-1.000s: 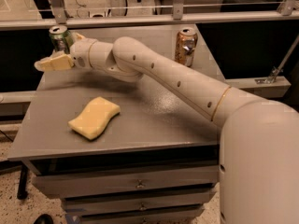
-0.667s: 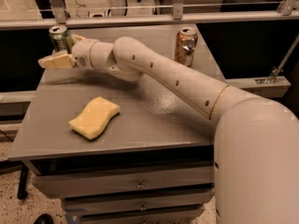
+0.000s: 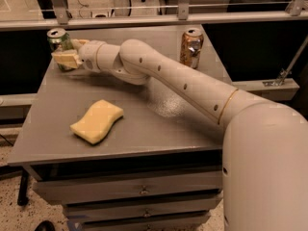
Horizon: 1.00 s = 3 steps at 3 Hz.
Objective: Move green can near orange can
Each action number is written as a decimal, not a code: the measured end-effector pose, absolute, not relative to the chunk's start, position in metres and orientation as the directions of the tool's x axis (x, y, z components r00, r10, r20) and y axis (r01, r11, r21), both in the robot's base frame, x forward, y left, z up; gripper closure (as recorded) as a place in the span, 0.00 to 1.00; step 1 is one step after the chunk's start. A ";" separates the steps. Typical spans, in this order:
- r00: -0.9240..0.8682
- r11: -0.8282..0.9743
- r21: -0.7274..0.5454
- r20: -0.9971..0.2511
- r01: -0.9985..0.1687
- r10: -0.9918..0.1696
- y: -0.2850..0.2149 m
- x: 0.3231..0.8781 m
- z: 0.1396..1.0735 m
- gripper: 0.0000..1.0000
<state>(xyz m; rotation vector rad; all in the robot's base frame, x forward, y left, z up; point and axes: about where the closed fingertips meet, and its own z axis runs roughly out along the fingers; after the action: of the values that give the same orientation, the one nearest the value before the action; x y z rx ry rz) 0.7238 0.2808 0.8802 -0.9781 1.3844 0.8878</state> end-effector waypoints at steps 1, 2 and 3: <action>0.007 0.382 -0.032 -0.998 -0.924 -0.067 0.265 0.722 0.880 0.77; 0.008 0.402 -0.037 -0.997 -0.915 -0.074 0.246 0.718 0.888 0.98; 0.011 0.429 -0.044 -0.997 -0.902 -0.080 0.215 0.703 0.904 1.00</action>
Offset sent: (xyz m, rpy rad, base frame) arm -0.0089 -0.0674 0.0204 -0.0271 -0.0015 -0.0833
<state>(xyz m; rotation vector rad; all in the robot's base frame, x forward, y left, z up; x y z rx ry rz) 0.7029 0.2152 0.9045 -0.9393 1.4215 0.8184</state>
